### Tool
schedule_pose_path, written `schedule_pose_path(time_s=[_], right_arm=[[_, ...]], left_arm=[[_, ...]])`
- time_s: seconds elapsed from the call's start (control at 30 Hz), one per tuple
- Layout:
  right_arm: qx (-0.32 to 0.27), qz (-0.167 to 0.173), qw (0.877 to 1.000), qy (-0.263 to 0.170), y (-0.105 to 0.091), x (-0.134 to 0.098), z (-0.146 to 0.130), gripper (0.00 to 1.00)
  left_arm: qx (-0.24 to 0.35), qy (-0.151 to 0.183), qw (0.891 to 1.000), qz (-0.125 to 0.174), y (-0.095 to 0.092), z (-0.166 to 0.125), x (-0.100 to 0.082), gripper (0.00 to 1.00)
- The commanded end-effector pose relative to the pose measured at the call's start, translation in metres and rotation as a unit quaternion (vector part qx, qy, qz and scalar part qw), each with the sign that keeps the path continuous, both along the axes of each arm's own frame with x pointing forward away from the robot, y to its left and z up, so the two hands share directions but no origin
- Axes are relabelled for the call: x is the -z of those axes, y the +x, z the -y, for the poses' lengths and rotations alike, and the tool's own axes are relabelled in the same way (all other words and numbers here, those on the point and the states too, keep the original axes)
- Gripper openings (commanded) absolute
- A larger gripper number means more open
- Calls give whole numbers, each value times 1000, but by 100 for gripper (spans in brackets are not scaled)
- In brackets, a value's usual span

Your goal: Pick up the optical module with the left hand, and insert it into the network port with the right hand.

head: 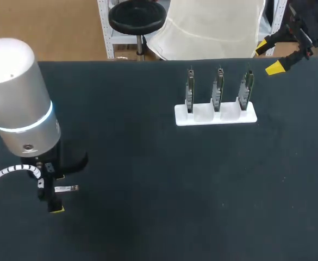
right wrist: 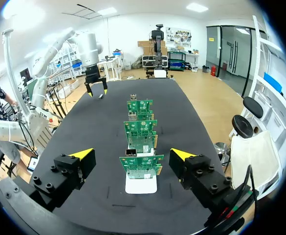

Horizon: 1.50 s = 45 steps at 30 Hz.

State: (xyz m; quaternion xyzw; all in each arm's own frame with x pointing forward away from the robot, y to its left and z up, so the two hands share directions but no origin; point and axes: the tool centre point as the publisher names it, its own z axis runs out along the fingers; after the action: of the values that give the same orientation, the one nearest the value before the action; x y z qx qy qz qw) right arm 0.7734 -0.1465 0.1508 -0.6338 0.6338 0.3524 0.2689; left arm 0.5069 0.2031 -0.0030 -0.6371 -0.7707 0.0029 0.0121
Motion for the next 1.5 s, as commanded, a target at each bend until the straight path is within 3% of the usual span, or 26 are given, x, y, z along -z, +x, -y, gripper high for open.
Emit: schedule_pose_path(time_s=[0.03,1.27,1.3,1.33,1.4,1.43,1.5], right_arm=[[1,1,1000,0,-1,0,0,100],[1,1,1000,0,-1,0,0,100],[1,1,1000,0,-1,0,0,100],[1,1,1000,0,-1,0,0,100],[1,1,1000,0,-1,0,0,100],[1,1,1000,0,-1,0,0,100],[1,1,1000,0,-1,0,0,100]], left_arm=[[0,-2,1000,-3,2,0,3,100],[5,-12,1000,-13,4,-5,19,100],[5,-12,1000,-14,4,-5,20,98],[6,-11,1000,-15,3,-6,21,76],[7,-11,1000,-16,3,-6,22,73],[7,-10,1000,-17,2,-6,22,49],[6,-10,1000,-17,2,-6,23,39]])
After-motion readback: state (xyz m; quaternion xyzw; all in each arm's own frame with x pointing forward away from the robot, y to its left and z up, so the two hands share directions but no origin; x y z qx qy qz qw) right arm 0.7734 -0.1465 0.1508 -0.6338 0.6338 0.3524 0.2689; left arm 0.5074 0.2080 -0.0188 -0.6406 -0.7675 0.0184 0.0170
